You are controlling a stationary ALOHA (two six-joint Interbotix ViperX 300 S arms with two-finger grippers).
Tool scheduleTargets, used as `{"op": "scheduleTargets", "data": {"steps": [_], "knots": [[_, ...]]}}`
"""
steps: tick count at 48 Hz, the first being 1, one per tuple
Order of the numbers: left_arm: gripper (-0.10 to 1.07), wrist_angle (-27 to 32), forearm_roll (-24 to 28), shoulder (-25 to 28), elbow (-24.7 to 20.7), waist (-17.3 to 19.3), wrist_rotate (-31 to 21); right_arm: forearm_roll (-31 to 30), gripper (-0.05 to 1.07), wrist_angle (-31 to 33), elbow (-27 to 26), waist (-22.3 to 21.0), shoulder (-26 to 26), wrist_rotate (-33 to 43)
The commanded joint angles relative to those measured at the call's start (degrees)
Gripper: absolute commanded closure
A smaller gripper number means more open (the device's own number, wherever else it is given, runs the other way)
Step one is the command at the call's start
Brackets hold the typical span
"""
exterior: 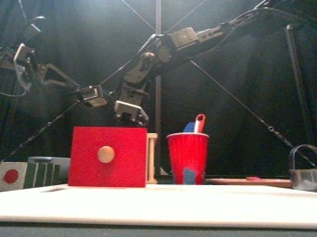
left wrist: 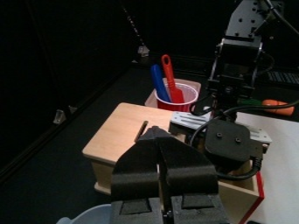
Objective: Place rice on cutting board
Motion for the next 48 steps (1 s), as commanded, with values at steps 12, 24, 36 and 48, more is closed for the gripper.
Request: {"op": "scheduleTargets", "data": {"steps": [12, 24, 36, 48], "knots": [[0.87, -0.5, -0.1, 0.3, -1.0, 0.1, 0.0, 0.4, 0.32, 2.5, -4.0, -0.1, -5.4, 0.2], [0.87, -0.5, -0.1, 0.3, -1.0, 0.1, 0.0, 0.7, 0.33, 5.9, -6.1, 0.3, -7.2, 0.3], [0.87, -0.5, 0.0, 0.3, -1.1, 0.1, 0.0, -0.1, 0.33, 11.1, -7.2, 0.4, -9.8, 2.5], [0.87, -0.5, 0.0, 0.3, -1.2, 0.1, 0.0, -2.7, 0.33, 13.8, -5.5, 1.8, -15.0, 8.6]]}}
